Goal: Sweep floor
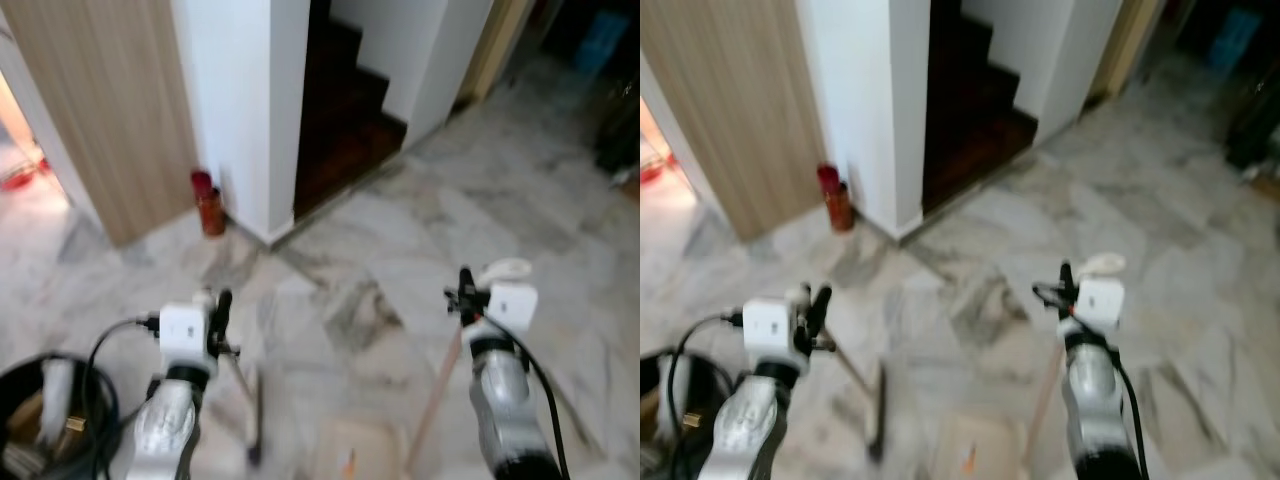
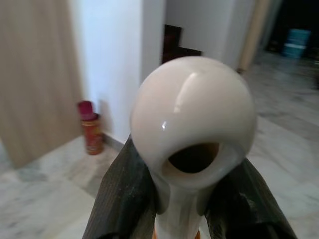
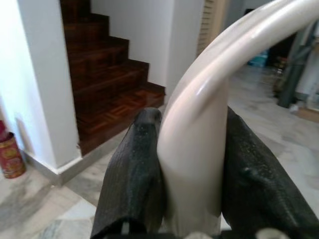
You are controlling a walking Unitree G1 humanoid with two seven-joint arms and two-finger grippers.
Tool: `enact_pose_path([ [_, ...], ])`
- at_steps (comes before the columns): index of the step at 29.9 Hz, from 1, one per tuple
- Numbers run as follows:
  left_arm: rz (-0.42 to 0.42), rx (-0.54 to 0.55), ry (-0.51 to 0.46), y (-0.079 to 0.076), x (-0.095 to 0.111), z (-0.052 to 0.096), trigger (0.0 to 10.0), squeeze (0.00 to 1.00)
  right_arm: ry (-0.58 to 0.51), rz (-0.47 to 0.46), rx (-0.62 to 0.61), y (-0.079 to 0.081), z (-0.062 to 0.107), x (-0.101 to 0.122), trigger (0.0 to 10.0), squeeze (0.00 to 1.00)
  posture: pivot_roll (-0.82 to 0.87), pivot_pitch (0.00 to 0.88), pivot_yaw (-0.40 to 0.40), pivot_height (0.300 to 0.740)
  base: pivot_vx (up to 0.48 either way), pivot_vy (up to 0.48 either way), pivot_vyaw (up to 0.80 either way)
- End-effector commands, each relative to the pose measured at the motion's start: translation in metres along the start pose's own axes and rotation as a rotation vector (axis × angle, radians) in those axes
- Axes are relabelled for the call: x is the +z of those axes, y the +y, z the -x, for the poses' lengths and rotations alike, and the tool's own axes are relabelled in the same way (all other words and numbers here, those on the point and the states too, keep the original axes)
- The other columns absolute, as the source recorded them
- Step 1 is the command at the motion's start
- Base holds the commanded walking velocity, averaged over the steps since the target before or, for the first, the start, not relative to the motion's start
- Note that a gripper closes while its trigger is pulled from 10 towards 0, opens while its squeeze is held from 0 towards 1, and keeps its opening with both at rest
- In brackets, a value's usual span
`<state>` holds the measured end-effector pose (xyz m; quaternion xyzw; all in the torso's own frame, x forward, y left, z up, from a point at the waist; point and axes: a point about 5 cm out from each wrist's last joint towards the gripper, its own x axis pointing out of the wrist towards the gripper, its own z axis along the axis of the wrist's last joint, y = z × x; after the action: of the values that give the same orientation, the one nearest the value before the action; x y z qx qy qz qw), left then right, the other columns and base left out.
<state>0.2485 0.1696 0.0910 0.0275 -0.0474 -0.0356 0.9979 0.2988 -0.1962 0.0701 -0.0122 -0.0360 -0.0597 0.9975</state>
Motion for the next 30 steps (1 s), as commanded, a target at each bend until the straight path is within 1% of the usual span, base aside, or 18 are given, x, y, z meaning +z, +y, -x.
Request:
enact_pose_path([
  [1, -0.015, 0.000, -0.041, 0.002, 0.008, -0.002, 10.0, 0.00, -0.023, -0.011, -0.019, -0.004, -0.002, 0.005, 10.0, 0.00, 0.05, 0.000, -0.053, 0.740, 0.000, 0.000, -0.74],
  [11, -0.003, -0.021, -0.040, 0.000, 0.007, -0.005, 10.0, 0.00, -0.027, -0.014, -0.027, -0.004, -0.003, 0.006, 10.0, 0.00, 0.05, 0.000, -0.046, 0.740, 0.000, 0.000, -0.74],
  [14, 0.005, -0.040, -0.036, -0.001, 0.007, -0.009, 10.0, 0.00, -0.028, -0.011, -0.038, -0.004, -0.003, 0.005, 10.0, 0.00, 0.05, 0.000, -0.030, 0.740, 0.000, 0.000, -0.74],
  [18, -0.007, -0.055, -0.033, 0.002, 0.007, -0.015, 10.0, 0.00, -0.030, -0.024, -0.054, -0.001, -0.002, 0.003, 10.0, 0.00, 0.05, 0.000, 0.013, 0.740, 0.000, 0.000, -0.74],
  [21, -0.010, -0.063, -0.036, 0.002, 0.009, -0.019, 10.0, 0.00, -0.034, -0.033, -0.064, 0.001, -0.001, 0.003, 10.0, 0.00, 0.04, 0.000, 0.030, 0.740, 0.000, 0.000, -0.73],
  [25, -0.008, -0.052, -0.045, 0.004, 0.009, -0.025, 10.0, 0.00, -0.037, -0.041, -0.071, 0.003, -0.001, 0.003, 10.0, 0.00, 0.03, 0.000, 0.031, 0.740, 0.000, 0.000, -0.73],
  [30, 0.008, -0.017, -0.061, 0.004, 0.010, -0.029, 10.0, 0.00, -0.048, -0.040, -0.048, 0.005, -0.004, 0.007, 10.0, 0.00, 0.02, 0.000, 0.006, 0.740, 0.000, 0.000, -0.74],
])
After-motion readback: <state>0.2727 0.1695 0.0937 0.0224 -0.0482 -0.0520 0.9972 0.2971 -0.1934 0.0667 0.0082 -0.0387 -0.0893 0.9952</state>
